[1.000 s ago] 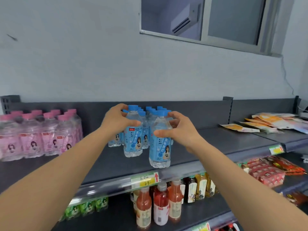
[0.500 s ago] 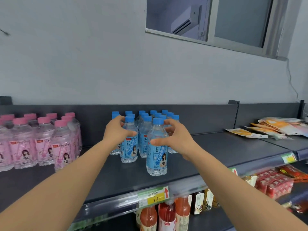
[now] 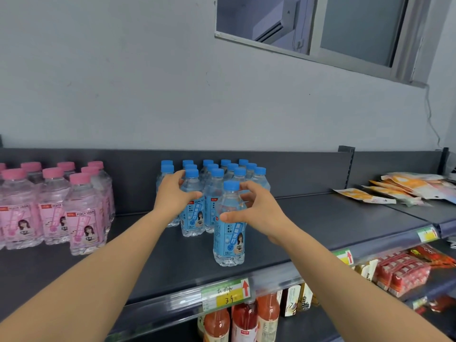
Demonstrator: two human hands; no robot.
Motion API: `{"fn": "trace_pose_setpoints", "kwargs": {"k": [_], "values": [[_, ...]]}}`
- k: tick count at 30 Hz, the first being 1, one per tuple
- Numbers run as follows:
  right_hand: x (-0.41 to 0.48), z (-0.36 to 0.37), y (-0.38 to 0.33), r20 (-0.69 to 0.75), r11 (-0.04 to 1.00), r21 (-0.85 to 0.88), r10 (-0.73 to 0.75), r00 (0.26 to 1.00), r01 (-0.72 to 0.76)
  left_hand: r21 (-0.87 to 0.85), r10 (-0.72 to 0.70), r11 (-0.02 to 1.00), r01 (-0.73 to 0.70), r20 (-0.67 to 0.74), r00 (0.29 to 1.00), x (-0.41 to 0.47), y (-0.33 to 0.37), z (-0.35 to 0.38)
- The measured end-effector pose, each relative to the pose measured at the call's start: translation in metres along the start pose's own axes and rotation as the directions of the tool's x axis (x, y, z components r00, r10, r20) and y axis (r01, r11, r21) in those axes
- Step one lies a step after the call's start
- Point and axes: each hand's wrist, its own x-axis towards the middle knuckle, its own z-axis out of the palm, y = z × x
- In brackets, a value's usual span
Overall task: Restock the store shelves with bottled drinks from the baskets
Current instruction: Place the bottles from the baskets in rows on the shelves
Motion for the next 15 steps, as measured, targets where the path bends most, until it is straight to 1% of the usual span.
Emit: {"fn": "trace_pose_setpoints", "kwargs": {"k": [3, 5, 10, 13, 15], "values": [[0.000, 0.005, -0.004, 0.022, 1.000, -0.002, -0.011, 1.000, 0.011, 0.081, 0.036, 0.996, -0.037, 0.013, 0.999, -0.003, 0.000, 0.000], [0.001, 0.010, -0.007, 0.035, 1.000, -0.002, -0.021, 0.999, 0.021, 0.109, 0.025, 0.994, -0.027, 0.022, 0.999, -0.003, -0.001, -0.003], [0.007, 0.030, -0.018, 0.057, 0.998, -0.027, -0.050, 0.997, 0.051, 0.140, -0.089, 0.987, 0.081, 0.052, 0.995, -0.014, -0.009, -0.020], [0.013, 0.048, -0.029, 0.076, 0.994, -0.058, -0.085, 0.993, 0.090, 0.140, -0.174, 0.978, 0.155, 0.137, 0.975, -0.028, -0.017, -0.034], [0.019, 0.062, -0.036, 0.080, 0.989, -0.095, -0.104, 0.991, 0.111, 0.155, -0.201, 0.973, 0.173, 0.189, 0.961, -0.035, -0.026, -0.045]]}}
